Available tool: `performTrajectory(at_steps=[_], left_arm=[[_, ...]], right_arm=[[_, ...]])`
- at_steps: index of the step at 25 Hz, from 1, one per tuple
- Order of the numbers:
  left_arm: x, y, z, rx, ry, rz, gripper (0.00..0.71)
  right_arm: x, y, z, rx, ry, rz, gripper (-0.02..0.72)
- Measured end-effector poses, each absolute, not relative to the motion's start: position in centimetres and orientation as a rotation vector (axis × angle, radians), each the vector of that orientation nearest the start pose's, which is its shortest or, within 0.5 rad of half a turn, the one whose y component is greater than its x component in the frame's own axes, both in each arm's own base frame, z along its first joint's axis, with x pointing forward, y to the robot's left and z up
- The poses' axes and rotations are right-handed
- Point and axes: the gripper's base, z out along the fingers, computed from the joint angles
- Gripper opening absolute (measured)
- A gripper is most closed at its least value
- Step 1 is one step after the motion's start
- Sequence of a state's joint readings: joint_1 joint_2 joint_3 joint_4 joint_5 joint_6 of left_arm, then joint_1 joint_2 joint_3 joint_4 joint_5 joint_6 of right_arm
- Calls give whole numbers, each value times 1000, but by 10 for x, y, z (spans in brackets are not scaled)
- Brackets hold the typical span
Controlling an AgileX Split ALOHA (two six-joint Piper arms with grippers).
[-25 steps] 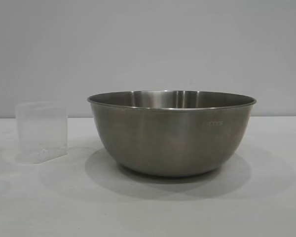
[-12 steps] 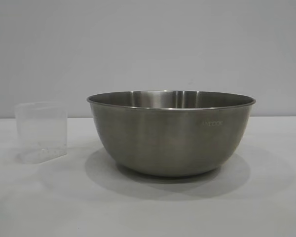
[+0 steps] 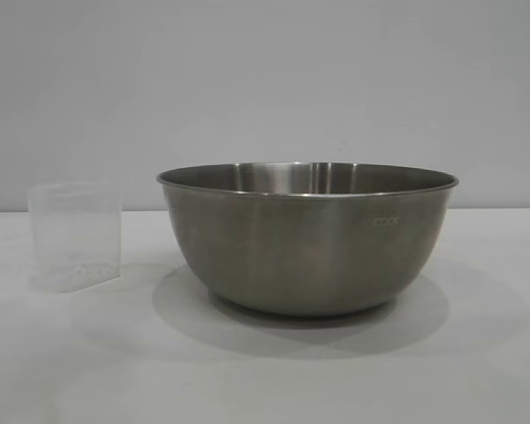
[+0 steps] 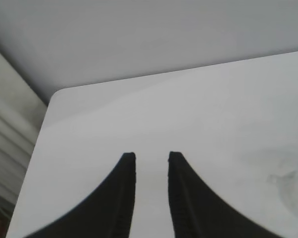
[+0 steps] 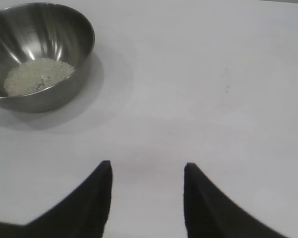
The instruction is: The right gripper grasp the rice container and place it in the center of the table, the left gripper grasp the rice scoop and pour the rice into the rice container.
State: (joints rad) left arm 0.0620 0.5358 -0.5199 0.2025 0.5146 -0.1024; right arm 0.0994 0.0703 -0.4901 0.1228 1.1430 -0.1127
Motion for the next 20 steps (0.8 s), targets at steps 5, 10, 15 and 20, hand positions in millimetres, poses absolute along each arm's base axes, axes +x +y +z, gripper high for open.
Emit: performTrajectory(at_steps=[5,10,15,20], left_arm=[[68,15,297,-105,2076,176,162],[31,8,291,-64,2100,136,162],[8,4,282,-27,2095,109,162],[-1,3,274,-31,2154,100,162]], right_arm=[[1,10,269,-239,2190,146,312],[1,10,269,-241,2190,145,312],[1,10,269,-241,2190,145,312],[1,10,269,-241,2190,145,312]])
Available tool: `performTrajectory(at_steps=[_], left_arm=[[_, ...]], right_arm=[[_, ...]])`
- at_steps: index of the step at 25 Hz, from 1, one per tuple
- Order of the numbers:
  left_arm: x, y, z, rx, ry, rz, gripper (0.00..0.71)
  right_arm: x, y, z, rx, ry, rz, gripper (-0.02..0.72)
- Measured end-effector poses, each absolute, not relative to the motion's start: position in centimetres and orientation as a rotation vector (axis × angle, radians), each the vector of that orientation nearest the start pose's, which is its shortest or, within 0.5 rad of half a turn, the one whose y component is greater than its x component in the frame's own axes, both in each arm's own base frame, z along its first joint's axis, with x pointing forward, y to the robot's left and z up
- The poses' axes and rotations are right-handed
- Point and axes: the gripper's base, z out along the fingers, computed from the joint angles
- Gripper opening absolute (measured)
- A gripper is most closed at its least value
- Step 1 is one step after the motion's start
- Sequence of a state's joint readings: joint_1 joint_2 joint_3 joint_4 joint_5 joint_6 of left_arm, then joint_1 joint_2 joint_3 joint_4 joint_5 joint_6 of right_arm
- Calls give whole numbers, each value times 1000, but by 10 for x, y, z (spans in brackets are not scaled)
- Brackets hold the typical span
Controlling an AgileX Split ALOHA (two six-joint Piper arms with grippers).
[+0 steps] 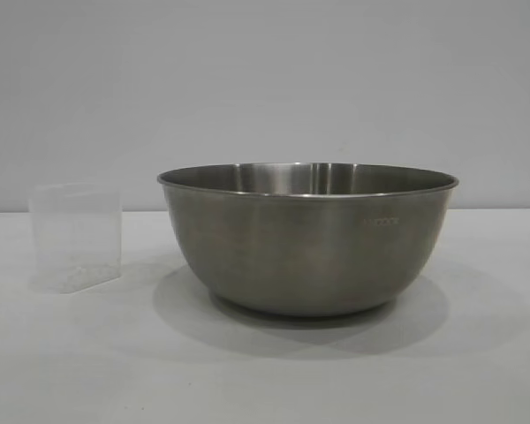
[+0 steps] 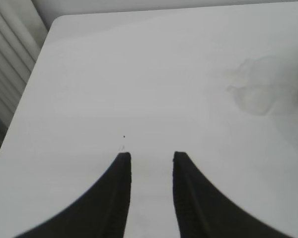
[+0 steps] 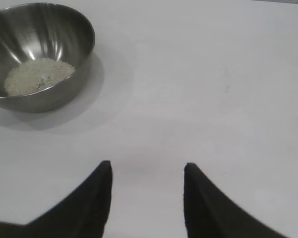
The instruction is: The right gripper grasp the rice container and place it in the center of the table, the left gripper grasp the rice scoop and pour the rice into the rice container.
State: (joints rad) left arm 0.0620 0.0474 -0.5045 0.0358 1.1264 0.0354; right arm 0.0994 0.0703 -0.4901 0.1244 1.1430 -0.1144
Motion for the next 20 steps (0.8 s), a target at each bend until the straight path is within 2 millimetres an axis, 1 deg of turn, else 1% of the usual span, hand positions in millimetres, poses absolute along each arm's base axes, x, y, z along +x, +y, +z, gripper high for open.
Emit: performTrajectory(at_steps=[5,20], left_arm=[[-4,3,268,-40,2138,98,162],[-5,3,268,-46,2134,97,162]], right_arm=[[1,10,269,-241,2190,145,312],[1,10,269,-241,2190,145,312]])
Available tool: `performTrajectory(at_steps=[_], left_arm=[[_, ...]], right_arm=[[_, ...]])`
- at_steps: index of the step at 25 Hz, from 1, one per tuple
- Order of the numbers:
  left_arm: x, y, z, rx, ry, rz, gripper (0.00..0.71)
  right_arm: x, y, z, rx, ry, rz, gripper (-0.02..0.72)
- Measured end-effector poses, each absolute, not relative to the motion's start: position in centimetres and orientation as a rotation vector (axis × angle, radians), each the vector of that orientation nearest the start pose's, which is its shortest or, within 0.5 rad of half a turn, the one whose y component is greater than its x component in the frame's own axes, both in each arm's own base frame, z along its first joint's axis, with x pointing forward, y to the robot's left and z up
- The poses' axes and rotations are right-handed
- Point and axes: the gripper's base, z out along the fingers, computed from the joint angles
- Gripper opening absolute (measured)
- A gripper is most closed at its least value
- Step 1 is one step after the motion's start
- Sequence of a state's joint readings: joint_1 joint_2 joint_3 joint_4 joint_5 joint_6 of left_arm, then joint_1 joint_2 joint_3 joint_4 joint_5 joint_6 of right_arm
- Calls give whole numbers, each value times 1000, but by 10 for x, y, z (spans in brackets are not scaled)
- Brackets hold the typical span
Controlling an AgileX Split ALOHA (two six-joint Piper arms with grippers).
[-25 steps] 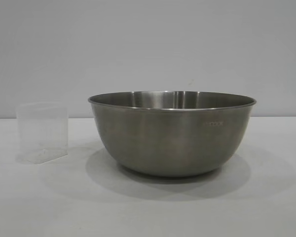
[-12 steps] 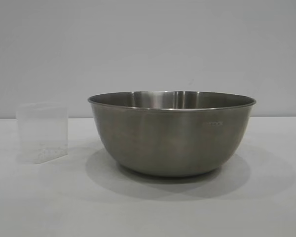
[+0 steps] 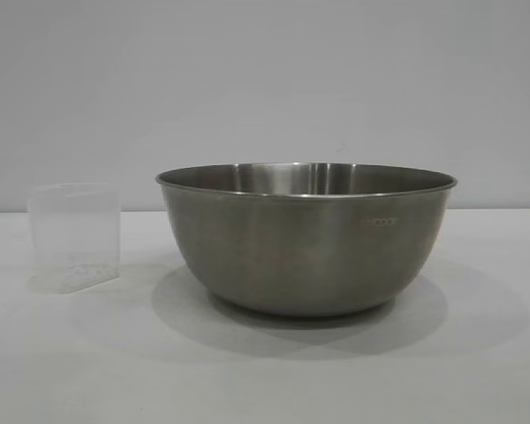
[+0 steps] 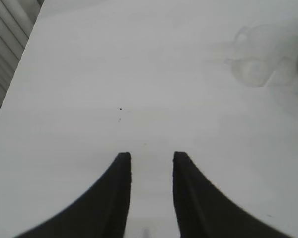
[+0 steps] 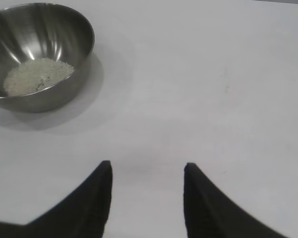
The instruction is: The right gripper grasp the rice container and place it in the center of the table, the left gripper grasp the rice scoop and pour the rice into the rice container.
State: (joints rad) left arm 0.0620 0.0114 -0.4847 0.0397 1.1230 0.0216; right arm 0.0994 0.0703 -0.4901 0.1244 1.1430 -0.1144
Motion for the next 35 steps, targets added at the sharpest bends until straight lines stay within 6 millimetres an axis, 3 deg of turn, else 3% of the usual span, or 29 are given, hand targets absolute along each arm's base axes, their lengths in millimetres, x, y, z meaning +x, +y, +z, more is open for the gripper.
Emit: performTrajectory(at_steps=[6,11,35], left_arm=[[-5,3,268,-46,2134,97,162],[-4,3,268,-46,2131,98,162],[-8,3,268,-47,2106,99,162]], right_arm=[[1,10,269,-241,2185,145,312],[-11,9,268,-239,2107,142,312],[-12,10,268,-238,2107,154,312]])
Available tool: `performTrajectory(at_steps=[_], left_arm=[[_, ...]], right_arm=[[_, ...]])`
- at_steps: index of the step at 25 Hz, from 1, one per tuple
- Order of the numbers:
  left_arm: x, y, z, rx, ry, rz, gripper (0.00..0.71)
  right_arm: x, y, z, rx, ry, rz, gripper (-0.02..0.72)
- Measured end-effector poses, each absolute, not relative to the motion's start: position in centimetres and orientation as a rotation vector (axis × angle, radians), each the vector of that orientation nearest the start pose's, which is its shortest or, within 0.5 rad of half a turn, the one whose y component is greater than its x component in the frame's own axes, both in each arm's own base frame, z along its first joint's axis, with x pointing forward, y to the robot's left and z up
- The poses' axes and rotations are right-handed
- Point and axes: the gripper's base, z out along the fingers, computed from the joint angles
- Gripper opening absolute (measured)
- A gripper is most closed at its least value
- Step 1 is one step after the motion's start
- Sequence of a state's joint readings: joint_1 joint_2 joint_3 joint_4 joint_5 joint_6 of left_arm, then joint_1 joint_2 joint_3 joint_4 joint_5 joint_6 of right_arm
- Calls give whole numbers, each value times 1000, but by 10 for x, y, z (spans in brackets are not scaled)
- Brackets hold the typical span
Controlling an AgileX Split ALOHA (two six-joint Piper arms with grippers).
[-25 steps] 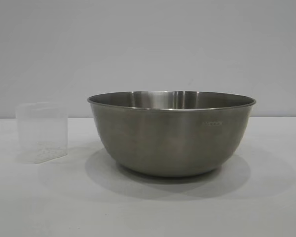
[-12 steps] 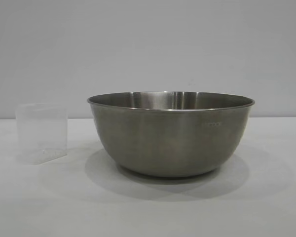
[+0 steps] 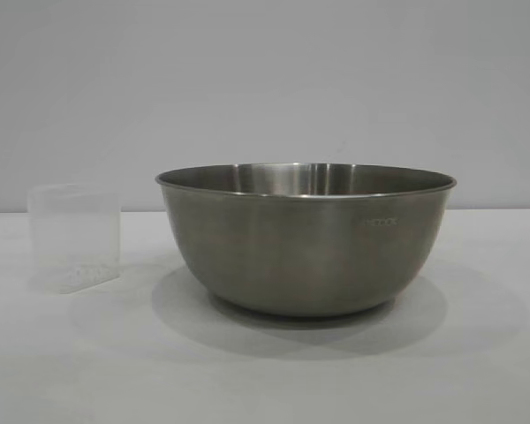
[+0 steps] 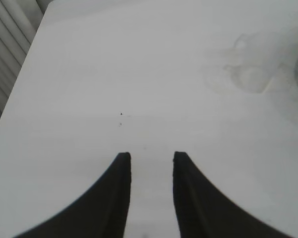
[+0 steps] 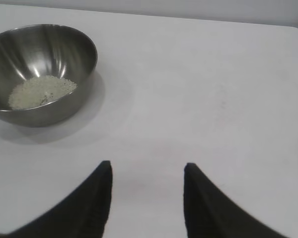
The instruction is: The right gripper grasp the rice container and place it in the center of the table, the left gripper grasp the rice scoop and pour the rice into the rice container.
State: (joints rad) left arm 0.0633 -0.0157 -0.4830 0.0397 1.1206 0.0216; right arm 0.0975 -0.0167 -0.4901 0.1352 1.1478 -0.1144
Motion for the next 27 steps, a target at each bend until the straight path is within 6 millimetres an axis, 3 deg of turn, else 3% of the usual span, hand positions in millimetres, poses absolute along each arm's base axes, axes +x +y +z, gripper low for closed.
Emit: performTrajectory(at_steps=[27], left_arm=[[-8,3,268,-52,2106,102,162]], right_arm=[[-11,5,268,-118,2118,145,312]])
